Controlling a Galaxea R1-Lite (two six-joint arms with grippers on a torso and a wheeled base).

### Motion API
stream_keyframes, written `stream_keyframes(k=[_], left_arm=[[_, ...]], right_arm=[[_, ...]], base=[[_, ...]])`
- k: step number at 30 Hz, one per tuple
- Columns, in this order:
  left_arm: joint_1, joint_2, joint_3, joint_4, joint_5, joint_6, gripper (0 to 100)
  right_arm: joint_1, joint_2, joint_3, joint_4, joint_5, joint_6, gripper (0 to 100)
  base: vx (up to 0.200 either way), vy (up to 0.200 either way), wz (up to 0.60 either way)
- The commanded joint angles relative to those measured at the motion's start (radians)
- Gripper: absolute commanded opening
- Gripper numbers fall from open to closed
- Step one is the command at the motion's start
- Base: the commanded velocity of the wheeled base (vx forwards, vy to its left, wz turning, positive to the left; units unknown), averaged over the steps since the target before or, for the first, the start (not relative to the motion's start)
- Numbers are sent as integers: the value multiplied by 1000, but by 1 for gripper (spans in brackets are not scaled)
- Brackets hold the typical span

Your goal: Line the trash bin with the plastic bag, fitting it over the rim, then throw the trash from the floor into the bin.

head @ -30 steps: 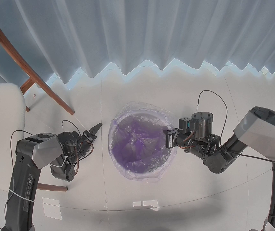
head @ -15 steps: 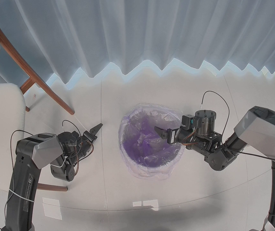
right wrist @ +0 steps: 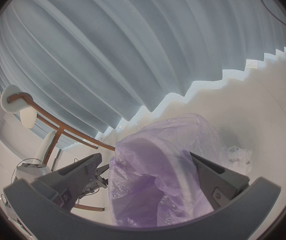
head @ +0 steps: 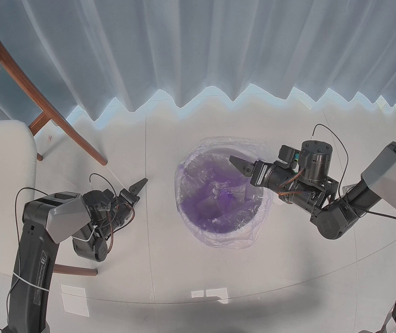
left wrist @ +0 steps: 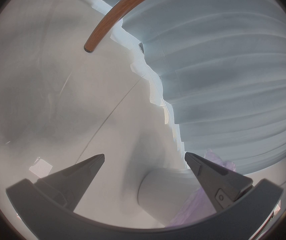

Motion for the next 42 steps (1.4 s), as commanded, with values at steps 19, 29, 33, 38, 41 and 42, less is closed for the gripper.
stream_keyframes(k=[19,29,33,38,41,42], left_arm=[[0,0,-1,-1,-3,0,100],[0,1,-1,-1,-1,0,100],[0,0,-1,-1,-3,0,100],[0,0,-1,-1,-3,0,100],[-2,0,1,-1,-3,0,100],[-2,0,1,-1,-3,0,100]], right_arm=[[-173,232,8,-335,1,-374,100],[-204,230,4,-399,16,-417,100],[-218,227,4,-401,16,-415,100],[-252,204,-11,-480,16,-280,100],[-252,183,0,-502,16,-142,100],[-253,170,6,-514,16,-88,100]], base=[[0,0,0],[0,0,0],[0,0,0],[0,0,0],[0,0,0],[0,0,0]])
